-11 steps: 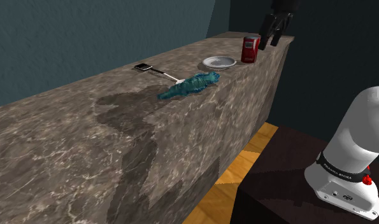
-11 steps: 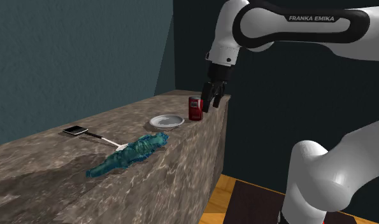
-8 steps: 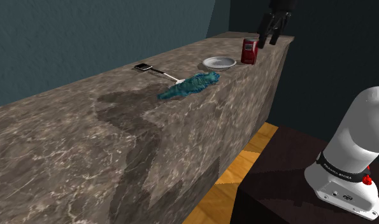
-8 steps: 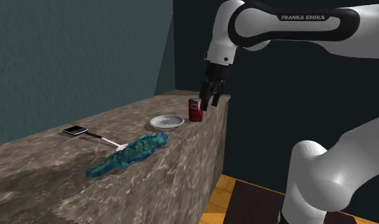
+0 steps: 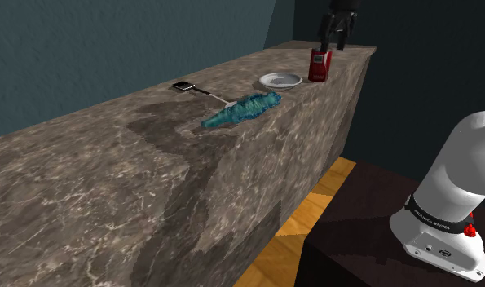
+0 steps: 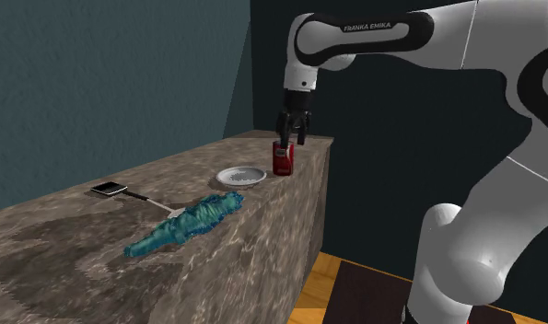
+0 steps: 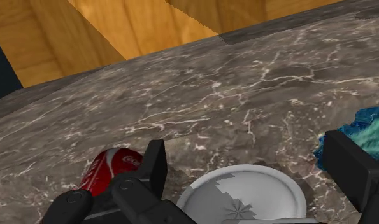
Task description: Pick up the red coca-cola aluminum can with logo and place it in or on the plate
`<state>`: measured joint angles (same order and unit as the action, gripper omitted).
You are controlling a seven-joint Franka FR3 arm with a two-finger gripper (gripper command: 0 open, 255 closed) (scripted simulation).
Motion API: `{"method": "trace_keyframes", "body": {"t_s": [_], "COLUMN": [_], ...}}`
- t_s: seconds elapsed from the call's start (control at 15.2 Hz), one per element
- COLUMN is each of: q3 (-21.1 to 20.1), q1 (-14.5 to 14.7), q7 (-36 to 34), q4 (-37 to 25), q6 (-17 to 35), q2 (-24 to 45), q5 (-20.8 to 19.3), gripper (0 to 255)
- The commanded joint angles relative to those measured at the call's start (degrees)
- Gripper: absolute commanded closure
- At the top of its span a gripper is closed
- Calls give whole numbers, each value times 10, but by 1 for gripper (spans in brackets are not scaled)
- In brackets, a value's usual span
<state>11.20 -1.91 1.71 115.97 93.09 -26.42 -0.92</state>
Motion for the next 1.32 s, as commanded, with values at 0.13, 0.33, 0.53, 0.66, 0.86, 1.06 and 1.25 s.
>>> {"method": "trace_keyframes", "body": {"t_s": [0.13, 0.33, 0.53, 0.66, 0.86, 1.06, 1.25], "q3": [38, 64, 88, 102, 99, 98, 97], "q1": [-12, -22, -36, -49, -48, -47, -46], "q7": [32, 55, 79, 95, 93, 91, 90], "q4": [-85, -158, -240, -298, -262, -229, -213], "q6": [-23, -46, -75, -97, -71, -46, -33], "q2": [92, 165, 243, 295, 285, 276, 273], "q5": [0, 8, 22, 34, 30, 28, 26], "gripper": [0, 0, 0, 0, 0, 0, 0]}}
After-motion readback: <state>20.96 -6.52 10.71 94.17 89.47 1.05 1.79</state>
